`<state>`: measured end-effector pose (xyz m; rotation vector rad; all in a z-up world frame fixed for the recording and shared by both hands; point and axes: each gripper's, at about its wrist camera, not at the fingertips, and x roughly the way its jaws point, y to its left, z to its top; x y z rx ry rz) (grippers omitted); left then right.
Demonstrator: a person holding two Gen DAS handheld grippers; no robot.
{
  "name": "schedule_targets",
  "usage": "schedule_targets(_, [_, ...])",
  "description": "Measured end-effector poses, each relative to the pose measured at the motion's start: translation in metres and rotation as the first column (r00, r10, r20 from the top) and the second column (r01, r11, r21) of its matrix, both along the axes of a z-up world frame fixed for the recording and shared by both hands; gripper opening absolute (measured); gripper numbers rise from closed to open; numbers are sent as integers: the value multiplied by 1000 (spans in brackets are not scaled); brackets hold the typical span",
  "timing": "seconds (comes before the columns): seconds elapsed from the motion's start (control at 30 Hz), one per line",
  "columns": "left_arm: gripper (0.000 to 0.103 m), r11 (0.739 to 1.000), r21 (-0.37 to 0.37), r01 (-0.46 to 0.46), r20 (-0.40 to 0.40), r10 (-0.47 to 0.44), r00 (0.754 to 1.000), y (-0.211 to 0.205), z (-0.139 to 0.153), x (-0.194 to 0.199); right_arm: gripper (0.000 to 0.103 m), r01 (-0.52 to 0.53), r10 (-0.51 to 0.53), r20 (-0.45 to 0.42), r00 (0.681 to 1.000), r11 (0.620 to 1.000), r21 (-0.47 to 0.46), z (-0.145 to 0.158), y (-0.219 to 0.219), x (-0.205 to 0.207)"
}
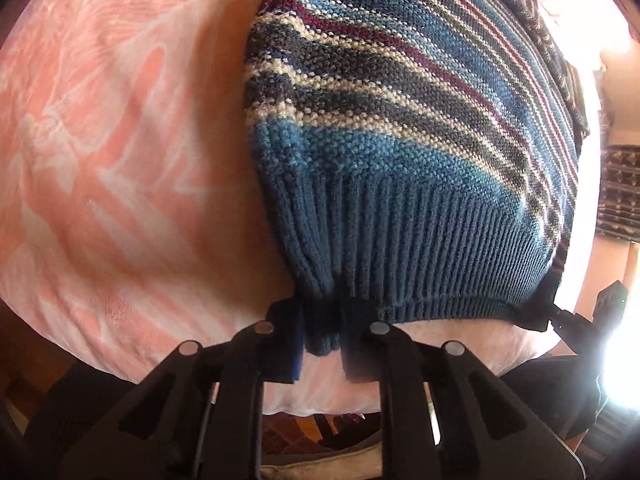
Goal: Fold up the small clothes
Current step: 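Grasp the ribbed hem with both tools and lift it toward the collar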
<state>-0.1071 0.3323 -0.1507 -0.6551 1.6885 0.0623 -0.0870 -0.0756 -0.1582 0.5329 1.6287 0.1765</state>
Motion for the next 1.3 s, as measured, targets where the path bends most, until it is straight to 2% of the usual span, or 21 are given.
schedule_targets(0.1, [8,998,-37,-52,45,54,998,5,17,1,9,29,-31,37,999,998,63,11,-9,5])
schedule_targets(0.17, [8,997,-43,-64,107,69,992,5,35,4,9,41,-49,72,996,994,106,26,-18,5])
schedule_targets(0.27, [8,995,-74,-65,207,79,975,12,62,27,9,44,-67,136,988,985,168,51,-24,17])
schedule_targets(0.33, [8,996,-69,-60,268,76,960,19,80,39,9,51,-84,165,983,980,194,65,-28,32])
schedule_targets(0.53, [8,993,-90,-78,373,106,922,48,108,90,9,118,-162,152,975,958,263,73,-38,84])
schedule_targets(0.7, [8,992,-86,-93,378,119,918,52,99,139,9,185,-220,86,972,934,304,50,-40,128])
schedule_targets(0.9, [8,996,-49,-75,329,87,940,56,60,187,9,236,-254,15,967,918,318,12,-41,169])
schedule_targets(1.07, [11,998,-40,-51,273,60,960,57,30,215,9,241,-248,-13,969,923,301,-10,-38,198])
schedule_targets(1.13, [13,998,-56,-38,252,51,966,59,23,220,12,237,-243,-18,970,924,300,-16,-38,205])
schedule_targets(1.23, [19,990,-131,-51,231,81,970,70,21,221,18,231,-234,-28,972,923,309,-19,-39,210])
schedule_targets(1.3, [22,982,-172,-77,229,116,966,81,23,221,24,253,-255,-37,966,909,332,-18,-42,212])
